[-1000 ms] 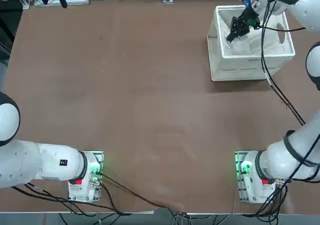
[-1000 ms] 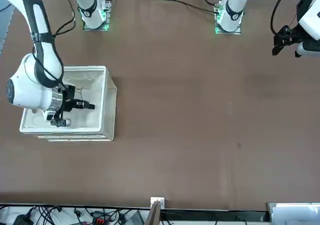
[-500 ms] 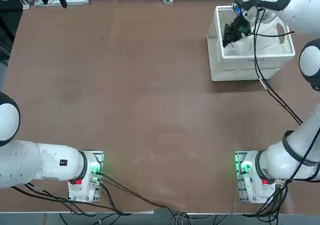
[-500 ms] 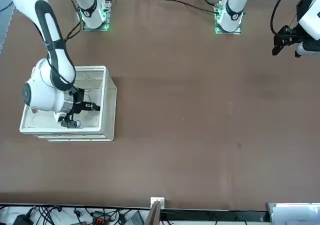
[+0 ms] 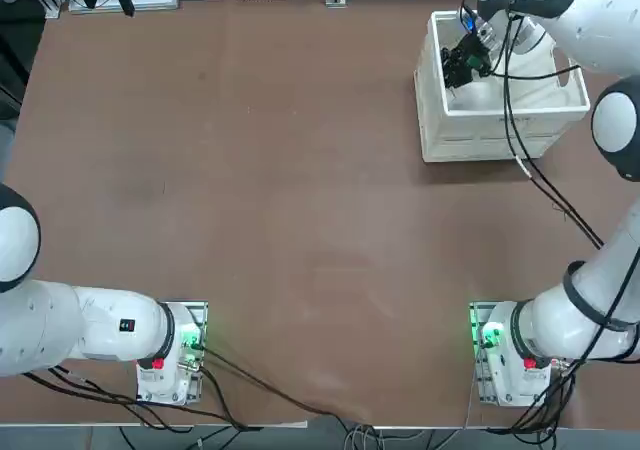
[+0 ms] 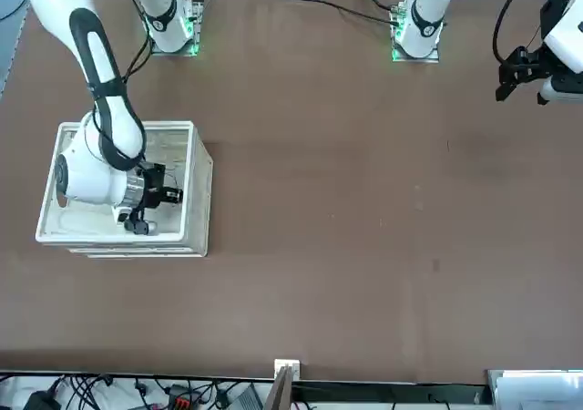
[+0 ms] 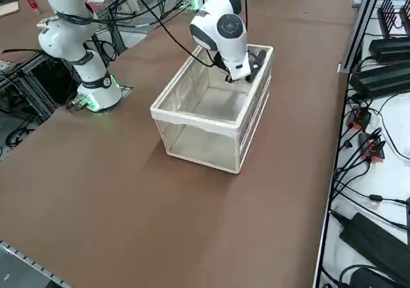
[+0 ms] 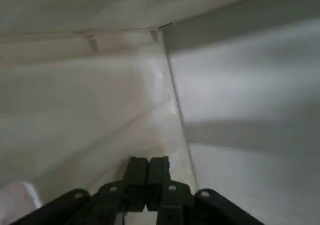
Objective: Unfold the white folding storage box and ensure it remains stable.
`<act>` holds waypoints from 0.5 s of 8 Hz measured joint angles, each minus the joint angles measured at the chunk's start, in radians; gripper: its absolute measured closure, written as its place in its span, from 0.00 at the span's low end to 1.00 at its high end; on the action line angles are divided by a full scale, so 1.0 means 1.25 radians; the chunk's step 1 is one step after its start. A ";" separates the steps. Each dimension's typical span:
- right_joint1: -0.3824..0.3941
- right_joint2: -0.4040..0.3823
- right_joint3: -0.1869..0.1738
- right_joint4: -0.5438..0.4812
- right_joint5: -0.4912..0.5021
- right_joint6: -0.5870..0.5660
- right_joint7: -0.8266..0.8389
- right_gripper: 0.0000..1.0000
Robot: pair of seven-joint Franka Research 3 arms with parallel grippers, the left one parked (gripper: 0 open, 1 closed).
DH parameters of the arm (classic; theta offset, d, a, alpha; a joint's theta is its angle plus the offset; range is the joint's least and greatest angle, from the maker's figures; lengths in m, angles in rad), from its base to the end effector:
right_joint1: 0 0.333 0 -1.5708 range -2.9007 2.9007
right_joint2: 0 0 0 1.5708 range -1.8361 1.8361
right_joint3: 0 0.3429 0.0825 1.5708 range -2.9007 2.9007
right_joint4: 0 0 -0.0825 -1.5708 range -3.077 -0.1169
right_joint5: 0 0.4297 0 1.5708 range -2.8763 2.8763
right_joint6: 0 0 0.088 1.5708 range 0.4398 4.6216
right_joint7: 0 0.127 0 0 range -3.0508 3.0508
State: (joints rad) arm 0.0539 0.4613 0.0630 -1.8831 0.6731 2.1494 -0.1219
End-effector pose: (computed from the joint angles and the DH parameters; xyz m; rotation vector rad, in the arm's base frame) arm 0.6539 0.1118 0.2311 -2.5671 0.2571 0.2500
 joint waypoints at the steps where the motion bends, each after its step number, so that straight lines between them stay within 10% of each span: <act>1: -0.002 0.001 -0.005 -0.006 0.031 -0.001 -0.008 0.99; 4: -0.013 0.001 -0.009 -0.004 0.061 -0.023 -0.025 0.99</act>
State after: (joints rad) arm 0.0381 0.4623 0.0518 -1.8882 0.7490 2.1201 -0.1535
